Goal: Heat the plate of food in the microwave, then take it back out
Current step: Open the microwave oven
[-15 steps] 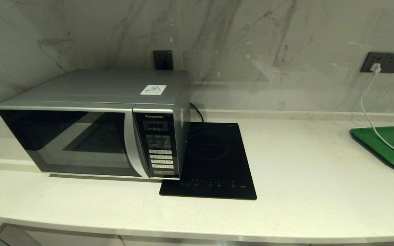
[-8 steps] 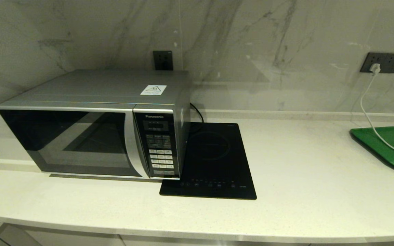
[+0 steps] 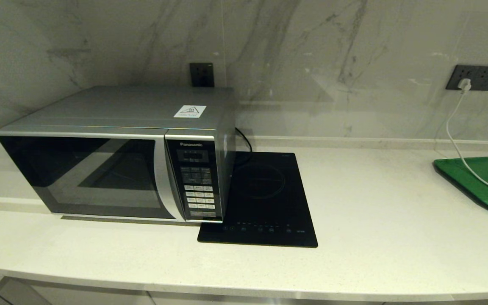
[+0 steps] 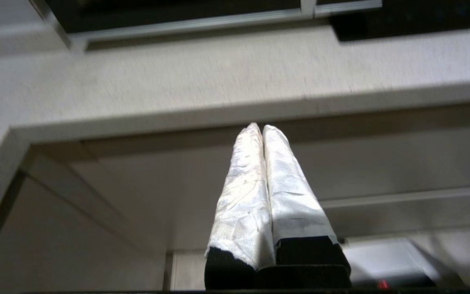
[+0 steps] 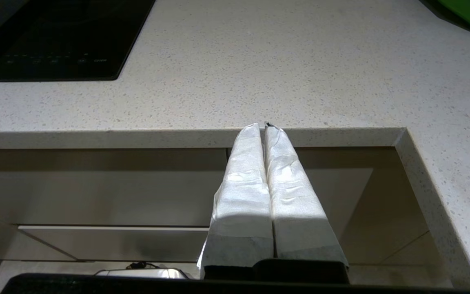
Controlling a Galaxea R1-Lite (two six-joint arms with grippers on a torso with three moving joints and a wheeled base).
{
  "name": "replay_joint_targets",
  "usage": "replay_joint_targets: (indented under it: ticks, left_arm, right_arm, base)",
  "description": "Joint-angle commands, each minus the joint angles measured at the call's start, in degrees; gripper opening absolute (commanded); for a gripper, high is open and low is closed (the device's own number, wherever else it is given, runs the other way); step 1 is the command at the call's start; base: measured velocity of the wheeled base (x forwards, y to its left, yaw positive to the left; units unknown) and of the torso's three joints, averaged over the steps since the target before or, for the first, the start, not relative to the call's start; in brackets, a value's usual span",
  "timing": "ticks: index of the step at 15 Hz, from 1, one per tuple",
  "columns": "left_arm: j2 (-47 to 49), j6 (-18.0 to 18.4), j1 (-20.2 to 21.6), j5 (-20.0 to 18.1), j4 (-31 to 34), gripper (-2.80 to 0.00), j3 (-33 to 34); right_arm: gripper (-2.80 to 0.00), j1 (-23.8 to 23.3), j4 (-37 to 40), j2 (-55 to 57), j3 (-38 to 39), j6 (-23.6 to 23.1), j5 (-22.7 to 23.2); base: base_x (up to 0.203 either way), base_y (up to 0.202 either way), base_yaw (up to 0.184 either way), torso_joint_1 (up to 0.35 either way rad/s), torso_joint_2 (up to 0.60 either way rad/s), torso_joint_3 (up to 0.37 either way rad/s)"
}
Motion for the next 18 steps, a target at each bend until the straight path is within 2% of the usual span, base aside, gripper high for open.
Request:
replay_joint_targets:
  ticks: [1,3,4,7,9,10,11,12,13,15,17,18]
  left_arm:
    - [-0.03,0.56,0.02,0.59,-15.57,-2.80,7.23]
    - [1.62,0.30,-0.03,0.33,-11.68,-2.80,1.88]
    - [4.42,-0.94,-0.08,0.02,-8.47,-2.80,-4.39]
    - [20.69,-8.04,-1.78,-1.25,4.60,-2.80,-31.49]
    - [34.68,-12.30,-7.21,-1.71,16.04,-2.80,-45.26]
    - [40.58,-14.07,-10.98,-2.33,20.47,-2.80,-49.28]
    - [45.51,-15.56,-15.30,-4.26,23.94,-2.80,-52.14]
    - [49.47,-16.69,-17.77,-7.17,25.93,-2.80,-53.84]
    - [53.23,-17.72,-18.79,-10.75,26.20,0.00,-54.66]
    - [60.08,-19.97,-16.94,-20.98,21.29,0.00,-55.27]
    - [66.95,-20.60,-11.34,-35.38,11.65,0.00,-55.87]
    - [70.97,-20.34,-8.32,-41.10,6.99,0.00,-55.80]
  right_arm:
    - [-2.80,-0.01,0.10,-0.01,0.04,0.02,-0.01]
    - [-2.80,-0.01,0.10,-0.01,-0.04,0.02,-0.01]
    - [-2.80,-0.01,0.10,-0.01,0.00,0.02,-0.01]
    - [-2.80,-0.01,0.10,-0.01,0.04,0.02,-0.01]
    - [-2.80,-0.01,0.10,-0.01,0.01,0.02,-0.01]
    - [-2.80,-0.01,0.10,-0.01,0.04,0.02,-0.01]
    - [-2.80,-0.01,0.10,-0.01,-0.04,0.02,-0.01]
    - [-2.80,-0.01,0.10,-0.01,-0.04,0.02,-0.01]
    - [-2.80,-0.01,0.10,-0.01,-0.03,0.02,-0.01]
    - [-2.80,-0.01,0.10,-0.01,-0.05,0.02,-0.01]
    - [-2.80,-0.01,0.10,-0.01,-0.04,0.02,-0.01]
    - [-2.80,-0.01,0.10,-0.01,-0.05,0.02,-0.01]
  base:
    - [0.000,0.000,0.000,0.000,0.00,0.000]
    - [0.000,0.000,0.000,0.000,0.00,0.000]
    - [0.000,0.000,0.000,0.000,0.00,0.000]
    - [0.000,0.000,0.000,0.000,0.00,0.000]
    - [0.000,0.000,0.000,0.000,0.00,0.000]
    - [0.000,0.000,0.000,0.000,0.00,0.000]
    - [0.000,0.000,0.000,0.000,0.00,0.000]
    - [0.000,0.000,0.000,0.000,0.00,0.000]
    - [0.000,0.000,0.000,0.000,0.00,0.000]
    - [0.000,0.000,0.000,0.000,0.00,0.000]
    - [0.000,0.000,0.000,0.000,0.00,0.000]
    - [0.000,0.000,0.000,0.000,0.00,0.000]
